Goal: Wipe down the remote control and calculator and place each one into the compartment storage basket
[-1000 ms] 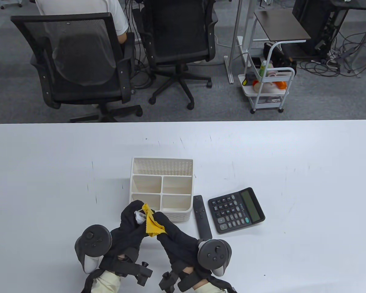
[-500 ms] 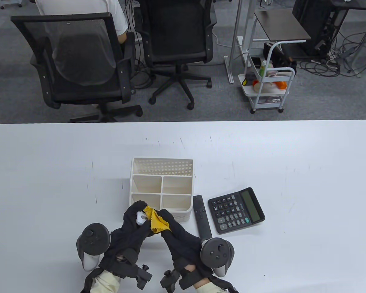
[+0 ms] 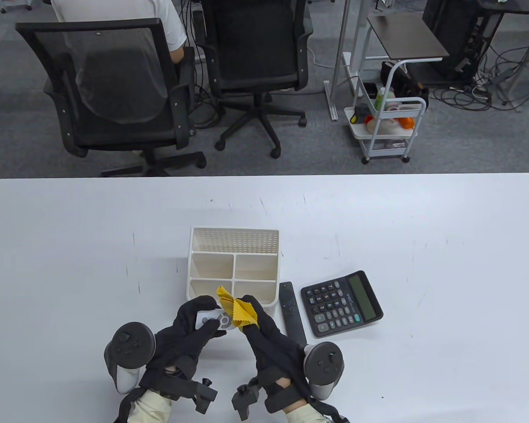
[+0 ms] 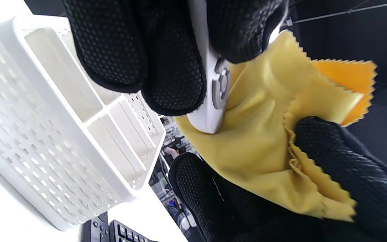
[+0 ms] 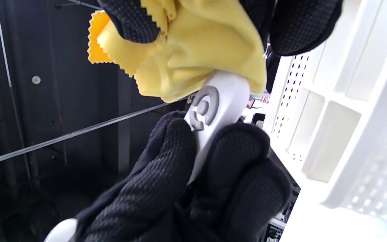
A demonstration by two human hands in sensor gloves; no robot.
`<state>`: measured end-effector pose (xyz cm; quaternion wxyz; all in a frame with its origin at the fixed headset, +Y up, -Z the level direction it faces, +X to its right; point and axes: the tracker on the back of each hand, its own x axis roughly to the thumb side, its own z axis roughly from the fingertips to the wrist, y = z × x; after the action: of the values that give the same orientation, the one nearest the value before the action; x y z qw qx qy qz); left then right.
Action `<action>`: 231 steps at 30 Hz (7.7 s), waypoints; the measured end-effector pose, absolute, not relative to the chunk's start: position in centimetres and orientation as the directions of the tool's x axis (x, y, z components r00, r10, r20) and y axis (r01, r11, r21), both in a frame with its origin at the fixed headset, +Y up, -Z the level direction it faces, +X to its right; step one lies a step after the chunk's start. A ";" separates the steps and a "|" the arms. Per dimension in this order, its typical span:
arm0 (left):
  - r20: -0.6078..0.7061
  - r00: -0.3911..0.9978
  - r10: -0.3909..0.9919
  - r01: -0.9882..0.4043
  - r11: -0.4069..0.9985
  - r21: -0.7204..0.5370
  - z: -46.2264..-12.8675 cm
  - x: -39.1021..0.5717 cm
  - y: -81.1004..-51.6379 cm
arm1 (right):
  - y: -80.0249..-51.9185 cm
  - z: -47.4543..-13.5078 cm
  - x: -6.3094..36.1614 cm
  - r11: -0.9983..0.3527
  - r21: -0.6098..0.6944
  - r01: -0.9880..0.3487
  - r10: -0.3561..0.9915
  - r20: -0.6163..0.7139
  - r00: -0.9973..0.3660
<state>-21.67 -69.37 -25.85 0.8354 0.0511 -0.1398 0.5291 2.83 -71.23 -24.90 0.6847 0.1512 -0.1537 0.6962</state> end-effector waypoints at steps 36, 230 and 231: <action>0.350 0.527 0.775 -0.830 0.557 0.018 -25.5 -22.2 -68.5 | -70.3 -24.6 2.1 -0.208 0.039 -0.977 0.852 0.498 -0.161; 0.133 0.293 0.947 -0.955 0.284 0.086 -26.7 -25.8 -70.2 | -68.6 -28.4 5.6 -0.627 -0.383 -0.678 0.655 0.211 -0.725; 0.136 0.297 0.945 -0.953 0.286 0.097 -26.6 -25.8 -70.2 | -68.2 -27.9 4.6 -0.585 -0.382 -0.716 0.654 0.300 -0.695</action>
<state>-25.79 -70.17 -26.64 0.8014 0.0799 -0.0260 0.5922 4.56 -68.25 -27.92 0.3855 0.0638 -0.2426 0.8880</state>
